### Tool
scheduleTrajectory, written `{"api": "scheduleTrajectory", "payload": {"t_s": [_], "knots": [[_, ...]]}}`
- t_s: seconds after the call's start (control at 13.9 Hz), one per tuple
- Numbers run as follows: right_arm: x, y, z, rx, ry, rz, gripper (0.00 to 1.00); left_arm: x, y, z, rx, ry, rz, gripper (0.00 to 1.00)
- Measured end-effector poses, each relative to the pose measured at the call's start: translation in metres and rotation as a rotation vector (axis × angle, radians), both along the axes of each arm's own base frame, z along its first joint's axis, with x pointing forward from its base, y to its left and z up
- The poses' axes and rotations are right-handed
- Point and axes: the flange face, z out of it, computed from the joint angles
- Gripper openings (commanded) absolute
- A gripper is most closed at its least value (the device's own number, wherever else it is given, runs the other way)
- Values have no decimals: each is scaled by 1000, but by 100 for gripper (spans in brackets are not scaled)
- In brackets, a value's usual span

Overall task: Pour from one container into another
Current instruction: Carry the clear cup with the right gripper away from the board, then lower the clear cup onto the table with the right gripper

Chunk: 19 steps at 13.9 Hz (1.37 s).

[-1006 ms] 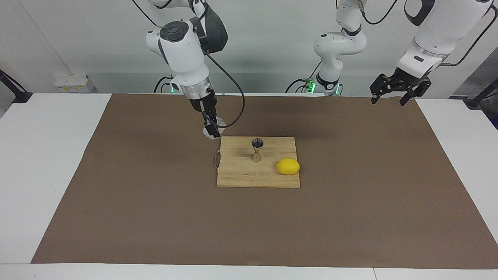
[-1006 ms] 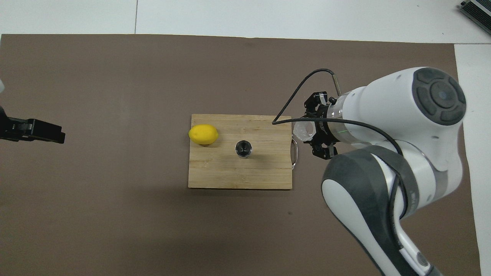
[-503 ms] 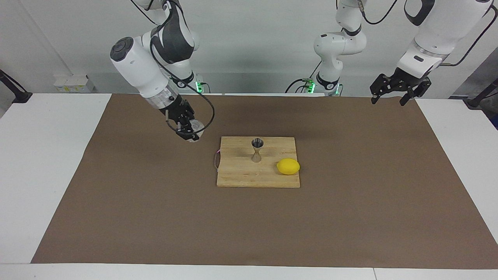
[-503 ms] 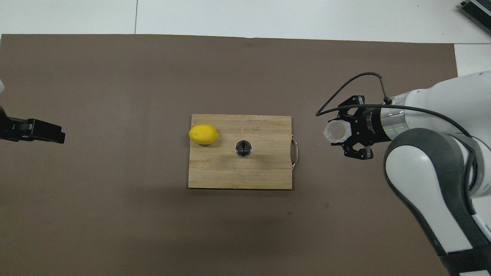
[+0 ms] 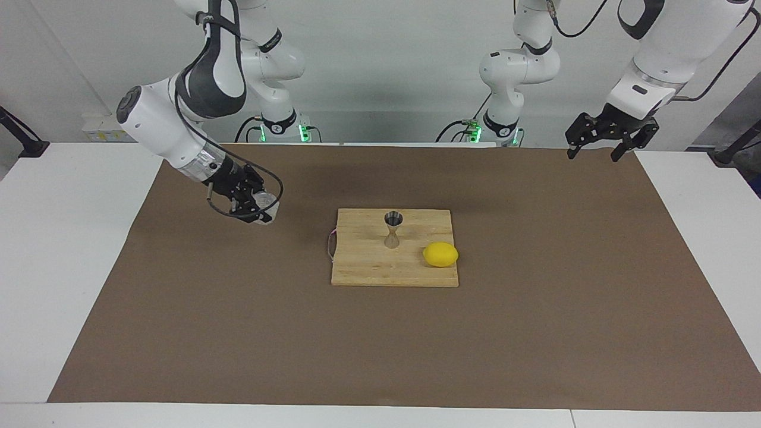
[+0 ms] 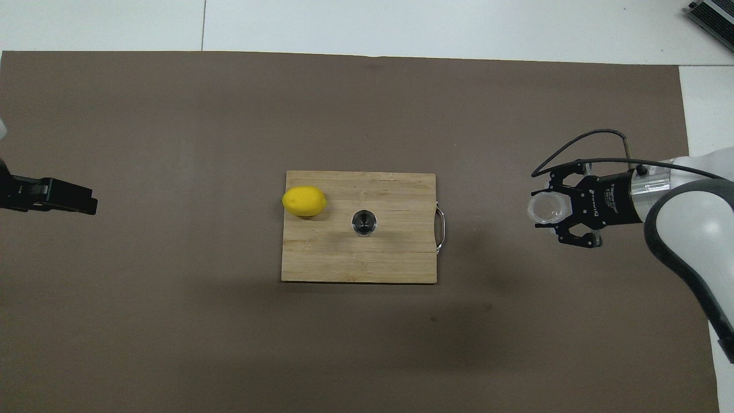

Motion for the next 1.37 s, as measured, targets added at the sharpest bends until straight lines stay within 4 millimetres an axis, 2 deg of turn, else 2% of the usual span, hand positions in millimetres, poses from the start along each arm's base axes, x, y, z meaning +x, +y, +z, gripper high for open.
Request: {"api": "scheduleTrajectory", "payload": {"t_s": [0.29,0.65,1.01,1.15,1.37], "knots": [[-12,-48,-37,68,-27,16,58,0,0,0,0,0,0,100],[-15,-83,-87,132,-54,34,58,0,0,0,0,0,0,100],[-19,-100,-143,192,-51,25,61,0,0,0,0,0,0,100],[-19,-100,-154,197,-35,19,64,0,0,0,0,0,0,100],[-20,-106,-160,210,-32,-12,68,0,0,0,0,0,0,100]]}}
